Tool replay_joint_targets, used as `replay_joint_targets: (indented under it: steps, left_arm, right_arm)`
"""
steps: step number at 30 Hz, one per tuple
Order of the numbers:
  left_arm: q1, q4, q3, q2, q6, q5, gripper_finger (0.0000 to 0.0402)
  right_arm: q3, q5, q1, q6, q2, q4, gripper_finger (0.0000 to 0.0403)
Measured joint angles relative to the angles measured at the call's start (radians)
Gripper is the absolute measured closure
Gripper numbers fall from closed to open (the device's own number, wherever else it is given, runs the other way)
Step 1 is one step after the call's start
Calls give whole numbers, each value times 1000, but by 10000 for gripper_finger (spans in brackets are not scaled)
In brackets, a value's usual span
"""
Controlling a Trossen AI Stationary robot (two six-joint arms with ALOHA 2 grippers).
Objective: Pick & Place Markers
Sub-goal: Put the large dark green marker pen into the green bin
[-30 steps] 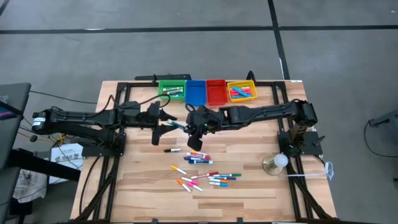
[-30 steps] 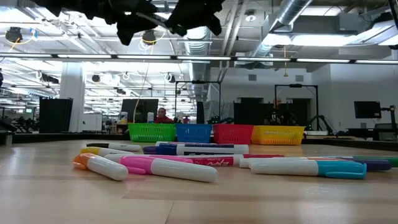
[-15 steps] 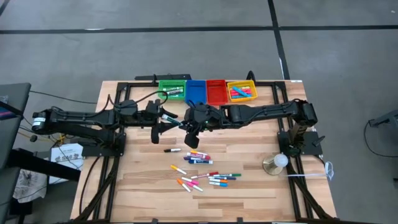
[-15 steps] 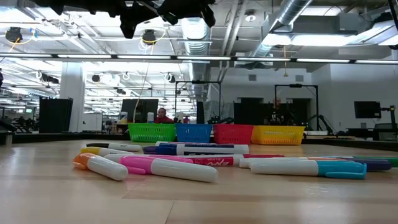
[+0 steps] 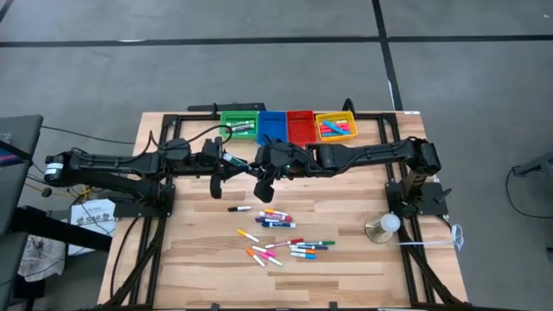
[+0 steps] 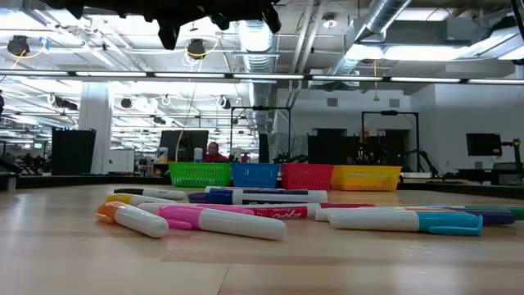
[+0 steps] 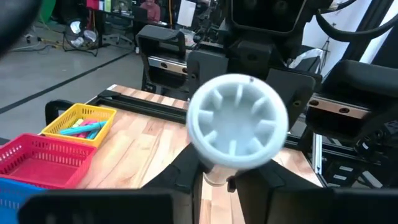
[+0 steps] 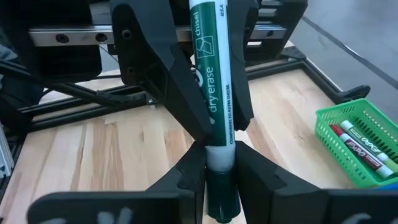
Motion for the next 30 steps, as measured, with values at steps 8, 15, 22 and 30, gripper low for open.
replay_joint_targets:
  steps: [8, 15, 22, 30]
  left_arm:
    - [0, 9, 0, 1, 18, -10, 326]
    - [1, 10, 0, 1, 42, -10, 330]
    - [28, -1, 0, 1, 60, -8, 332]
    - [181, -125, 0, 0, 127, -16, 330]
  right_arm:
    - [0, -1, 0, -20, 0, 2, 321]
    - [0, -25, 0, -41, 0, -16, 276]
    - [-1, -29, -15, -60, 0, -66, 202]
    - [-1, -29, -71, -121, 0, -179, 152]
